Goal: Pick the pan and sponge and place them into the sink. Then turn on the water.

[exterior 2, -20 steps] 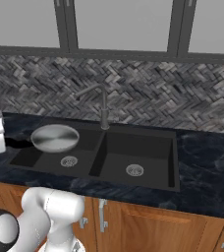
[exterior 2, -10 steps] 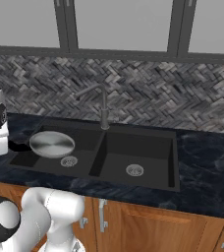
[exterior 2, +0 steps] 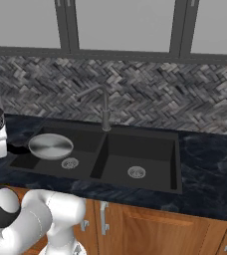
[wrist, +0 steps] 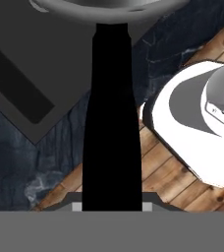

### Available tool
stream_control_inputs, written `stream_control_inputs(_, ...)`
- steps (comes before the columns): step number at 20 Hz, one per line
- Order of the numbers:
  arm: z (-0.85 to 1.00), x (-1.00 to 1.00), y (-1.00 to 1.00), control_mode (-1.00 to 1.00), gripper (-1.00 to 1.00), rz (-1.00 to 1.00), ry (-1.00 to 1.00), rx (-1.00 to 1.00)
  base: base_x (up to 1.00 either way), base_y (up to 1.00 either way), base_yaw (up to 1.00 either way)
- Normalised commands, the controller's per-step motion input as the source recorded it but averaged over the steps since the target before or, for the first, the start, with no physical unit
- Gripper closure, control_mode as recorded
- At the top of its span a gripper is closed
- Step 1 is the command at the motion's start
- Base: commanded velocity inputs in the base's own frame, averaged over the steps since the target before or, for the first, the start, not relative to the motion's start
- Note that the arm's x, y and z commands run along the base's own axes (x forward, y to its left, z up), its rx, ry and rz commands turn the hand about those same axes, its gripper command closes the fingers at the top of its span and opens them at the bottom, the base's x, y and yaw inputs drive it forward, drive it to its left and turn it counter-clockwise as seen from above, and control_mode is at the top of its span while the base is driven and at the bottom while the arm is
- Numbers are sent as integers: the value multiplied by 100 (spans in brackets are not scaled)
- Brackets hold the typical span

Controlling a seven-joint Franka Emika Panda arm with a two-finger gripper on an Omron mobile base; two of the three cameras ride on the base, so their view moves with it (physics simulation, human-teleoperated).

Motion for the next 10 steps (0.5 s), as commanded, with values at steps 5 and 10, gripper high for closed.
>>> stream_control_inputs(5, -6, 30, 0, -100, 100, 0, 1, 0, 0, 0, 0)
stream_control_inputs(10, -8, 30, 0, -100, 100, 1, 7, 6, 0, 0, 0)
